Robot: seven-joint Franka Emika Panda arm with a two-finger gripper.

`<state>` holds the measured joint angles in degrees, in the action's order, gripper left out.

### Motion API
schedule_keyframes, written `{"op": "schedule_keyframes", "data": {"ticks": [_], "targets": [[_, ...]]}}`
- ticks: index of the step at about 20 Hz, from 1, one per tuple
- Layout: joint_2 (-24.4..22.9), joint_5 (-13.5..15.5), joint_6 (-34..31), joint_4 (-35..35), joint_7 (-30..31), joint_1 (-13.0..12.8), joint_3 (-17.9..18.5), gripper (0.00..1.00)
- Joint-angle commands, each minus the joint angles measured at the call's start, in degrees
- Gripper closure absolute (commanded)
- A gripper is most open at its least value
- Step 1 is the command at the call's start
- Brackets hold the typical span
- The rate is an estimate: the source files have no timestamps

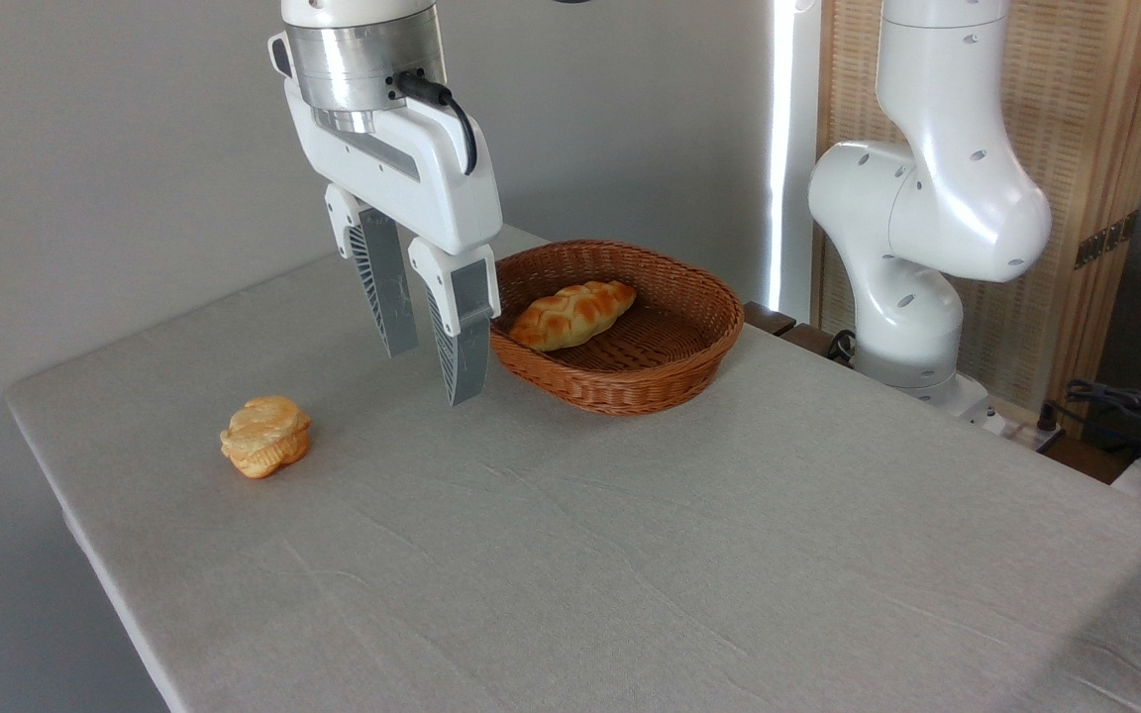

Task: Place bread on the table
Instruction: 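Move the open gripper over the braided bread roll in the wicker basket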

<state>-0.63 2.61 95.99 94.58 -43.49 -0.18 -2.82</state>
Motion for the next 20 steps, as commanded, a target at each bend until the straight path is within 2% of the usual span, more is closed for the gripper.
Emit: {"op": "schedule_keyframes", "data": {"ticks": [1,12,13,15,17,20], "targets": [[-0.16,0.20,-1.07,-0.19,0.08,-0.08,0.27,0.00],[-0.95,0.29,-1.51,1.38,0.16,-0.35,-0.43,0.00],[-1.30,0.55,-1.42,2.17,0.51,-0.96,-0.60,0.00],[-1.48,2.39,-1.34,3.93,2.69,-4.20,-0.87,0.00],[-1.66,2.84,-1.42,5.16,5.60,-7.71,-0.96,0.00],[-2.79,3.71,-1.42,6.83,8.32,-10.80,-2.53,0.00]]}}
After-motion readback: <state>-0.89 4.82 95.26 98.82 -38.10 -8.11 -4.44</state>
